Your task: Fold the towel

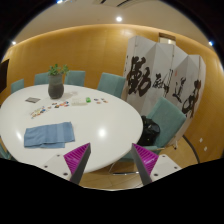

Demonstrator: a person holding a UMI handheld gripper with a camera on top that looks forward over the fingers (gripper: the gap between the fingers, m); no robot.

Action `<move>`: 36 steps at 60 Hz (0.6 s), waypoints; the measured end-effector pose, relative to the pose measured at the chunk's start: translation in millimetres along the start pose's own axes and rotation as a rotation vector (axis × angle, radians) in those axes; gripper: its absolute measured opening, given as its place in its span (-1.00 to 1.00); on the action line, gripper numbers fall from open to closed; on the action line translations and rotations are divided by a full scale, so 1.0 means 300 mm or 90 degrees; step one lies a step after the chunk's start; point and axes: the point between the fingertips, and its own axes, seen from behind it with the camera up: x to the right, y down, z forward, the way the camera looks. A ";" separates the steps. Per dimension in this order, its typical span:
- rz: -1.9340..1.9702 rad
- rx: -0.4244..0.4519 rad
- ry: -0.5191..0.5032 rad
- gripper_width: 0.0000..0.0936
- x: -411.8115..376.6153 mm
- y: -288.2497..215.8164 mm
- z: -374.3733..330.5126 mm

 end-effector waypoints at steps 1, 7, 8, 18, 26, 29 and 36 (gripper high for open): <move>0.000 -0.002 0.000 0.86 -0.001 0.003 -0.001; -0.001 -0.020 0.006 0.86 -0.048 0.048 -0.011; -0.003 -0.023 0.007 0.86 -0.058 0.059 -0.015; -0.031 -0.071 -0.027 0.87 -0.274 0.206 -0.084; -0.048 -0.099 -0.100 0.87 -0.616 0.332 -0.145; -0.064 -0.105 -0.135 0.87 -0.774 0.359 -0.170; -0.083 -0.096 -0.211 0.86 -1.150 0.355 -0.152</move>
